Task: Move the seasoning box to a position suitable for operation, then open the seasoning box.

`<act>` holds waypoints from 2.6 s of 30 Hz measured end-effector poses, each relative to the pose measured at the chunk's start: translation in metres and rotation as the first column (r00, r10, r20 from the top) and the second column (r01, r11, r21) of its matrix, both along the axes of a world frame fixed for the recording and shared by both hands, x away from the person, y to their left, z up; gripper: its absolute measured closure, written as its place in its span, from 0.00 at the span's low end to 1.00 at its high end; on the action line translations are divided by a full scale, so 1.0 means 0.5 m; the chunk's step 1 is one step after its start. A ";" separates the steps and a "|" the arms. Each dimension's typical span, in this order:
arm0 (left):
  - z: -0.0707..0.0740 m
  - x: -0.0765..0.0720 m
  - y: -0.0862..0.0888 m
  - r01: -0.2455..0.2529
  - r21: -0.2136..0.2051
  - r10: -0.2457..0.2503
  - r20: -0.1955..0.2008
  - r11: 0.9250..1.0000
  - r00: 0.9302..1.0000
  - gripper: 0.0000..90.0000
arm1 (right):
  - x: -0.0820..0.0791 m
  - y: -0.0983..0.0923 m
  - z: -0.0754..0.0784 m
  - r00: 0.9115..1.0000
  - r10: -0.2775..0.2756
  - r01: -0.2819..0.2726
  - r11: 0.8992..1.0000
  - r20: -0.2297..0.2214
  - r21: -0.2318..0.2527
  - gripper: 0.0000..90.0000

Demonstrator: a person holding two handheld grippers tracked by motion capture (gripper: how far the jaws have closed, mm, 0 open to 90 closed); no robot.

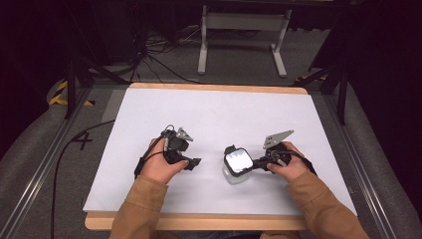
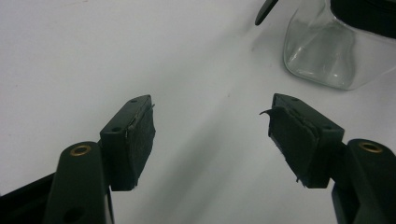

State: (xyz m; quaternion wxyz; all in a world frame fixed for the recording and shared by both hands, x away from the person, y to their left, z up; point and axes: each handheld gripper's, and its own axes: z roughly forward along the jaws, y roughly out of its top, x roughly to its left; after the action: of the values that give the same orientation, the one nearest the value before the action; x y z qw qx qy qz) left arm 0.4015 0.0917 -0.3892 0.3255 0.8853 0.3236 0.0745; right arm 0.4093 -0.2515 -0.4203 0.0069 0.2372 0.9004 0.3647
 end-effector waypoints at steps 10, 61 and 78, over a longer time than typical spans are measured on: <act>0.002 0.012 -0.022 0.029 0.002 -0.029 0.001 1.000 1.000 0.35 | -0.023 0.008 -0.003 1.000 0.012 -0.012 1.000 -0.013 -0.013 1.00; 0.081 0.050 -0.141 0.200 -0.214 -0.208 -0.014 0.956 0.978 0.82 | -0.111 -0.101 0.034 0.988 -0.148 0.145 0.988 0.050 0.054 0.96; 0.052 0.074 -0.173 0.212 -0.227 -0.228 -0.046 0.950 0.972 0.91 | -0.124 -0.115 0.031 0.985 -0.167 0.164 0.985 0.046 0.057 0.94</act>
State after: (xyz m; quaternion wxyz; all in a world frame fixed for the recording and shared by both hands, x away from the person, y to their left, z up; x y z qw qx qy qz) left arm 0.4383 0.0051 -0.3632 0.4163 0.8764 0.2404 -0.0305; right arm 0.3473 -0.3089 -0.4049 0.0539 0.3020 0.8671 0.3926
